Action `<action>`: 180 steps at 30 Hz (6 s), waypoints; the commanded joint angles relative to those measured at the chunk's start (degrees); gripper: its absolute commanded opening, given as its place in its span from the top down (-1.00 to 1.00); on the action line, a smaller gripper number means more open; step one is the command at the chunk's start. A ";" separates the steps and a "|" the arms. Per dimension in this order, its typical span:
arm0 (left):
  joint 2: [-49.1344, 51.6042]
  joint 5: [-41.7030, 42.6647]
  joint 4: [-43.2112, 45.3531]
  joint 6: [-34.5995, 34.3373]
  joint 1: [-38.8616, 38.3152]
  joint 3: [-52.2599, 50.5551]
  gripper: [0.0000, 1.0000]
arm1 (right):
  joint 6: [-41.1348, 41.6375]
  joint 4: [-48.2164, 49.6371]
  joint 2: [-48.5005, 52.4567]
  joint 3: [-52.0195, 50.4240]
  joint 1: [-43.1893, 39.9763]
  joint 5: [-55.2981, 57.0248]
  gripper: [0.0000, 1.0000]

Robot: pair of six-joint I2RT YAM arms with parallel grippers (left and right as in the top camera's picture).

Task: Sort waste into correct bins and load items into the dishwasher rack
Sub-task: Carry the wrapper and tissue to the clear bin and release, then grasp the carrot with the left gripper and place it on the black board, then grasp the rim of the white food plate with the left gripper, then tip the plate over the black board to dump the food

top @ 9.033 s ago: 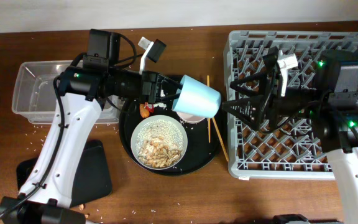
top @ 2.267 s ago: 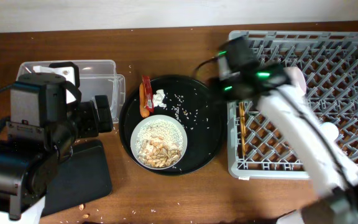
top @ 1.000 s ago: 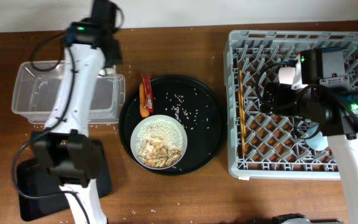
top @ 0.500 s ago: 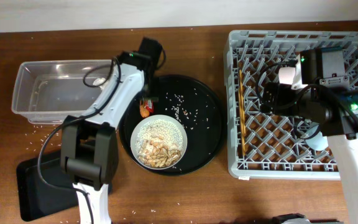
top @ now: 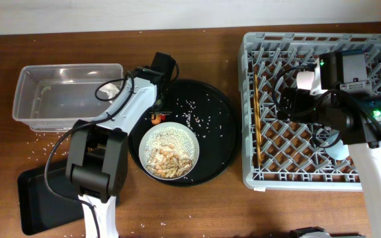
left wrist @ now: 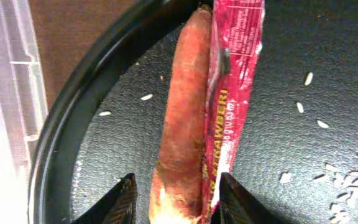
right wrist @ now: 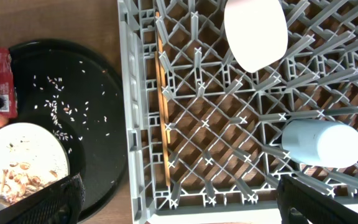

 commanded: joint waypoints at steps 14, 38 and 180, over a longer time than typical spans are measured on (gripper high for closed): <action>-16.20 -4.85 -6.67 3.13 4.72 13.18 1.00 | 0.00 0.00 -0.11 -0.09 -0.37 0.92 -0.97; 8.55 -6.29 -4.66 -1.20 -1.66 3.41 0.42 | 0.00 0.00 -0.11 -0.09 -0.37 0.90 -0.96; -56.26 78.77 -32.65 64.70 67.84 -35.50 1.00 | 0.00 0.00 -0.11 -0.09 -0.37 0.90 -0.96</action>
